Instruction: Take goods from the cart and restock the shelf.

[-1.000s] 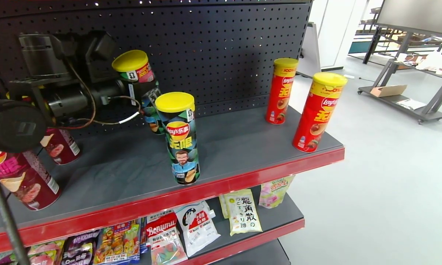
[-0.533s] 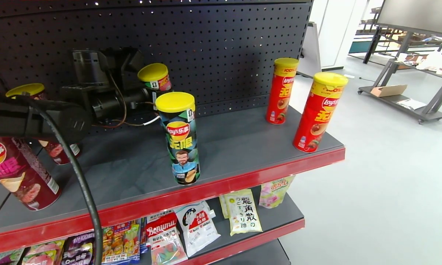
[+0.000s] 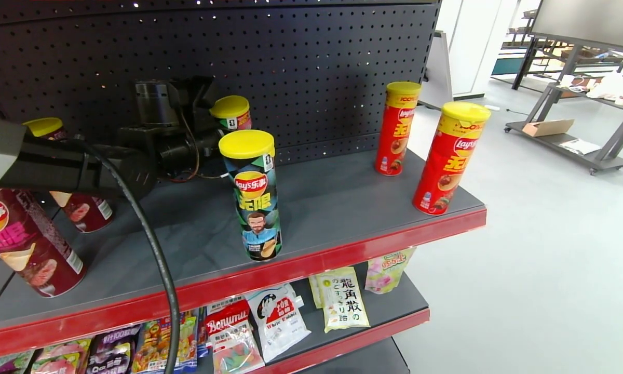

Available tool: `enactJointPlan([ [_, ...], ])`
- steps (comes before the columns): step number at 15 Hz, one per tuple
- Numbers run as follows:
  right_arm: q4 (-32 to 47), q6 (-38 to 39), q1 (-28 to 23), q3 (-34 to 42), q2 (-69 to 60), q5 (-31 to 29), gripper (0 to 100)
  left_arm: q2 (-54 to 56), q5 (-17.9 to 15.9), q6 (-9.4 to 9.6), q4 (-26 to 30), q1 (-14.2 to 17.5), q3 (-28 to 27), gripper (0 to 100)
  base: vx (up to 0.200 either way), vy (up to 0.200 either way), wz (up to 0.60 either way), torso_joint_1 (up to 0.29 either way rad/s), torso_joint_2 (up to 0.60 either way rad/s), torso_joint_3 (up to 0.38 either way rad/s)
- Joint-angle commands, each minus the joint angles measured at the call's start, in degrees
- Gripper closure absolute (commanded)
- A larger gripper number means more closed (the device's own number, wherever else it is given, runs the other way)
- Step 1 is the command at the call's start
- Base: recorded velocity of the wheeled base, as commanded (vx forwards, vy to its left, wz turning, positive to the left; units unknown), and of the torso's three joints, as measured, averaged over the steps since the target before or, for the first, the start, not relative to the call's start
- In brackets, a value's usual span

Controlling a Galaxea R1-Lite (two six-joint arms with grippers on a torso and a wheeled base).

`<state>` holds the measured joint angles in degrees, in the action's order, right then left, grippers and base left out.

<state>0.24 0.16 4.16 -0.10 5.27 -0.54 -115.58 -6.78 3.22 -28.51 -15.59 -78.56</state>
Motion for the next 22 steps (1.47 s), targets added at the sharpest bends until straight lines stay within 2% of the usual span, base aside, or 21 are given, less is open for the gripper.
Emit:
enactJointPlan([
  [1, 0.0, 0.0, 0.0, 0.0, 0.1, 0.0, 0, -1.0, 0.4, 0.03, 0.2, -0.4, -1.2, 100, 0.0, 0.0, 0.0, 0.0, 0.0, 0.0],
  [9, 0.0, 0.0, 0.1, 0.0, 0.1, 0.0, 0, -1.3, 0.3, 0.56, 1.8, -0.7, -1.4, 100, 0.0, 0.0, 0.0, 0.0, 0.0, 0.0],
  [10, 0.0, -0.1, 0.0, 0.0, 0.1, 0.0, 0, -1.4, 0.1, 0.12, 2.1, -0.7, -1.8, 100, 0.0, 0.0, 0.0, 0.0, 0.0, 0.0],
  [16, 0.0, 0.0, 0.1, 0.0, 0.1, 0.0, 0, -1.5, 0.0, 0.3, 2.5, -0.7, -1.8, 100, 0.0, 0.0, 0.0, 0.0, 0.0, 0.0],
  [17, 0.0, 0.0, 0.1, 0.0, 0.1, 0.0, 0, -1.5, 0.0, 0.12, 2.5, -0.7, -1.8, 0, 0.0, 0.0, 0.0, 0.0, 0.0, 0.0],
  [22, 0.0, 0.0, 0.1, 0.0, 0.1, 0.0, 0, -0.5, 0.1, 0.03, 4.0, -0.7, -1.7, 0, 0.0, 0.0, 0.0, 0.0, 0.0, 0.0],
])
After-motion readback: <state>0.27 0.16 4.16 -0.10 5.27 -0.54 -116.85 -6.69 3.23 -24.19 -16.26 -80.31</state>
